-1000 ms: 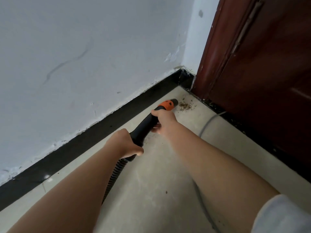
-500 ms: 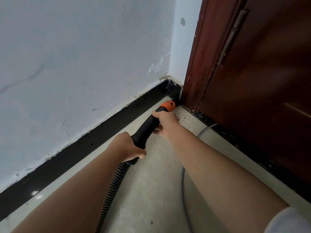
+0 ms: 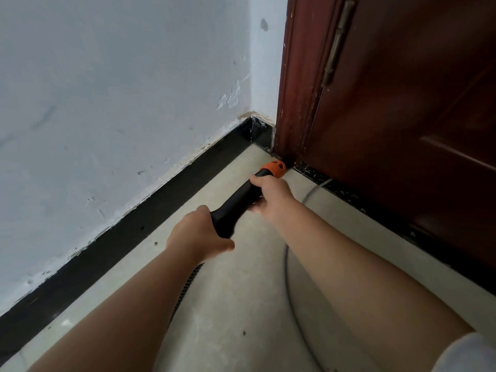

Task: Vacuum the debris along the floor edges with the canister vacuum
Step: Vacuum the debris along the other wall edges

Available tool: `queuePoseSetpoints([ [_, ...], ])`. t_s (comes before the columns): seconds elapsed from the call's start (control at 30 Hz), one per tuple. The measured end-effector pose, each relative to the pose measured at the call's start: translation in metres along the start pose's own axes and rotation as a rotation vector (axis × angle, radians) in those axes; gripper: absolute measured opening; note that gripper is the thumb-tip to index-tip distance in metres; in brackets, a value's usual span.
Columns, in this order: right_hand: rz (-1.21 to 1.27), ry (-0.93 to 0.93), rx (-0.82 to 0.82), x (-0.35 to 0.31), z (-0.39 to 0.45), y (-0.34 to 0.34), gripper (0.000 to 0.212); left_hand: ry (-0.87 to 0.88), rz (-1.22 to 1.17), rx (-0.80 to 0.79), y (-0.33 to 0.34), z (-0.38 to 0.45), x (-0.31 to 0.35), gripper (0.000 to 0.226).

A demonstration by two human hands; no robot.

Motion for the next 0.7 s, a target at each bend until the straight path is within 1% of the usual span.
queuePoseSetpoints([
  [0.1, 0.046, 0.003, 0.023, -0.002, -0.005, -0.017, 0.045, 0.048, 0.058, 0.022, 0.003, -0.011, 0.011, 0.040],
  [0.2, 0.093, 0.001, 0.000, -0.003, -0.011, -0.028, 0.032, 0.071, 0.075, 0.055, 0.005, -0.020, 0.015, 0.039],
  [0.33, 0.120, -0.027, -0.002, -0.005, -0.020, -0.022, 0.042, 0.071, 0.061, 0.137, 0.000, -0.026, 0.012, 0.038],
  [0.4, 0.115, -0.056, -0.028, -0.009, -0.025, -0.012, 0.045, 0.067, 0.023, 0.168, -0.005, -0.026, 0.005, 0.037],
  [0.57, 0.067, -0.070, -0.100, -0.001, -0.044, 0.027, 0.048, 0.019, -0.039, 0.170, -0.021, -0.028, -0.036, 0.040],
  [0.7, -0.122, -0.084, -0.098, 0.032, -0.075, 0.071, 0.051, -0.049, -0.102, 0.112, -0.031, -0.028, -0.098, 0.044],
])
Point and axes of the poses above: each hand's wrist, its own z-axis towards the middle knuckle, its own y-axis out of the palm, x = y × z, the point moved 4 cm from there along z, towards the middle knuckle, and after that the axes turned 14 degrees about -y, right-handed, at the moved point
